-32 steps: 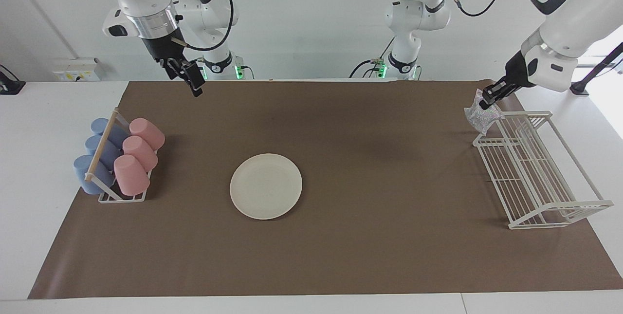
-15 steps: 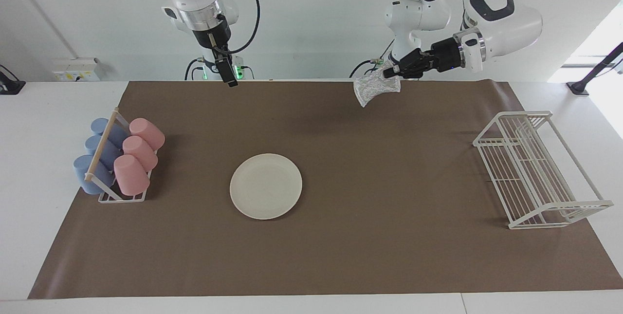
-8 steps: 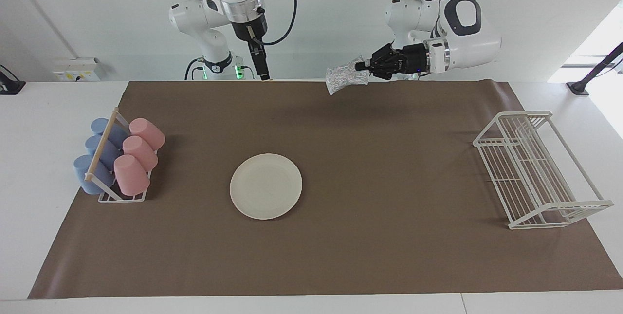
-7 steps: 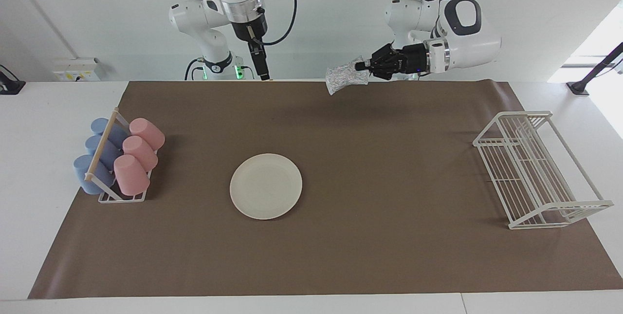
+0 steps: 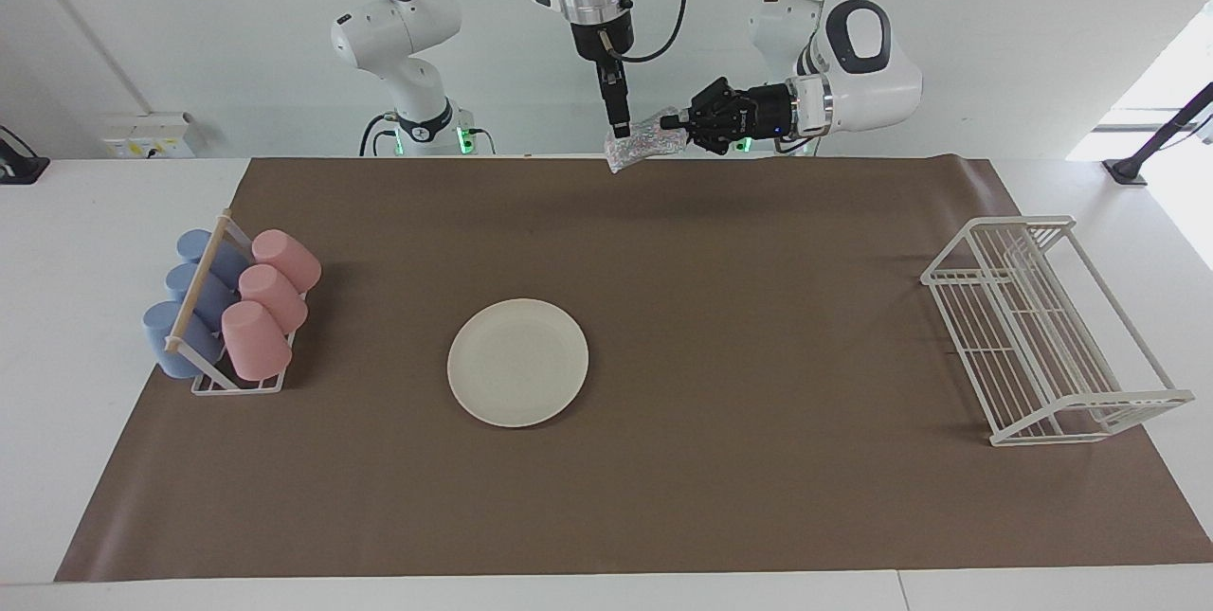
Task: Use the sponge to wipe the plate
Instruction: 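Carry the sponge toward the right gripper while the right gripper approaches, then grasp the sponge with the right gripper and open the left gripper, then move the sponge onto the cream plate with the right gripper, then rub the sponge in circles over the plate with the right gripper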
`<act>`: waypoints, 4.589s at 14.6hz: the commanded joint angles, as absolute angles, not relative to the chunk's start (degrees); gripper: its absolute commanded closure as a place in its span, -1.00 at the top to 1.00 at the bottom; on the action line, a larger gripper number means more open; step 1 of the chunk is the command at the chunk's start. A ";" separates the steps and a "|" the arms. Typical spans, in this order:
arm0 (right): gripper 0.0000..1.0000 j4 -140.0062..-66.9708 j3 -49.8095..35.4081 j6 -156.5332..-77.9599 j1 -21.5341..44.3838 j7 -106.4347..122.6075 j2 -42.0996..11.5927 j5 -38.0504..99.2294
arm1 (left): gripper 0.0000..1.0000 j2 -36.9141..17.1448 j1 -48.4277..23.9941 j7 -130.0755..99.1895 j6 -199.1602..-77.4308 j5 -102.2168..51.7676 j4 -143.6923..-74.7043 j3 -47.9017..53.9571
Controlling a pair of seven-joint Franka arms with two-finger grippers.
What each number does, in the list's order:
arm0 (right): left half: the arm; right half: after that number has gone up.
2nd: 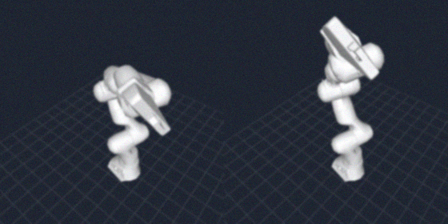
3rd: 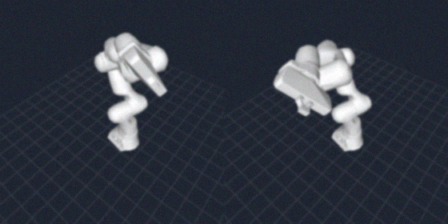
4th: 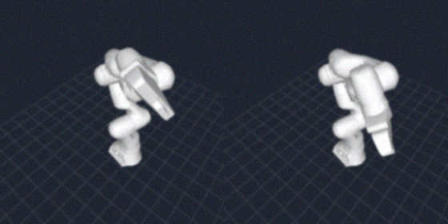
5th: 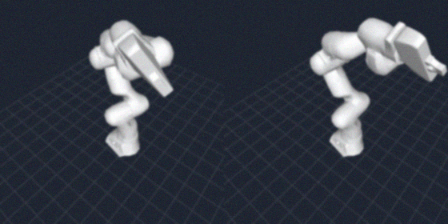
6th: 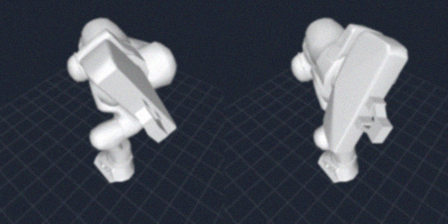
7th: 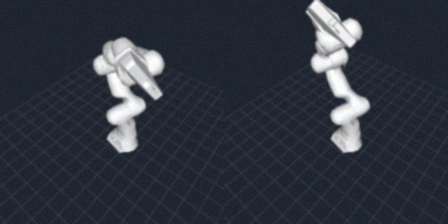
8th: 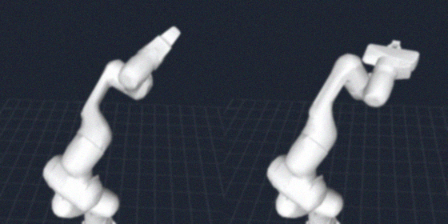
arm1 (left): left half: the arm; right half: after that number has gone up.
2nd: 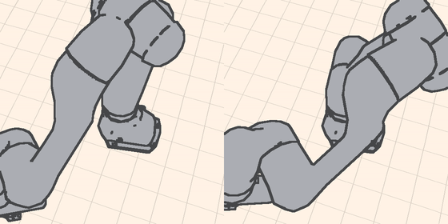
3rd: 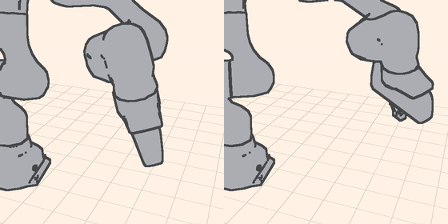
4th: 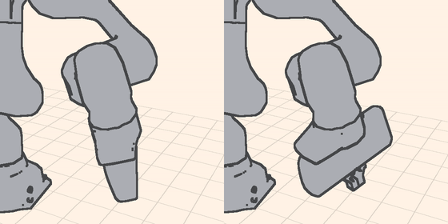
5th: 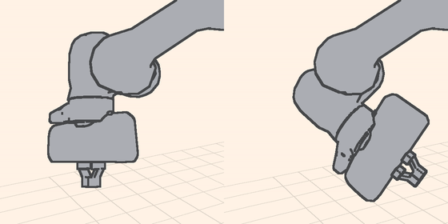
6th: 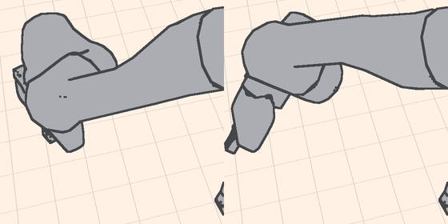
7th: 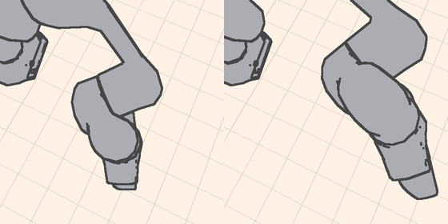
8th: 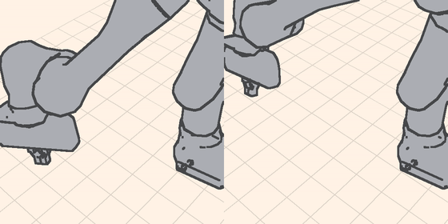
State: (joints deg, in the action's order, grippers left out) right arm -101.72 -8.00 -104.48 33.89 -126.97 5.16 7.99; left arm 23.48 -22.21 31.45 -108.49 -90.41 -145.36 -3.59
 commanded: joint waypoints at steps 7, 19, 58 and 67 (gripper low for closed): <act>1.00 -109.41 -8.00 -116.70 36.99 -126.56 6.24 8.79 | -1.00 26.19 -22.06 32.52 -108.90 -91.76 -148.01 -4.31; -1.00 -109.16 -8.00 -118.21 37.00 -125.77 5.80 12.66 | -0.46 26.28 -21.88 31.82 -108.46 -90.10 -148.01 -4.31; -1.00 -121.64 -8.00 -156.77 16.07 -69.77 -20.21 23.01 | 1.00 15.65 1.49 9.58 -119.26 -1.76 -134.83 -4.13; -1.00 -121.55 -7.73 -158.64 9.24 -54.16 -21.36 23.64 | 1.00 15.21 1.85 9.49 -119.53 -1.67 -134.56 -3.96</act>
State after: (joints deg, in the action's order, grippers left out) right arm -120.78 -7.53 -158.44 12.26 -60.29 -19.41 22.51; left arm 15.80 1.24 10.00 -119.06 -2.90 -135.21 -4.49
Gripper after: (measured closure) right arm 0.899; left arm 0.000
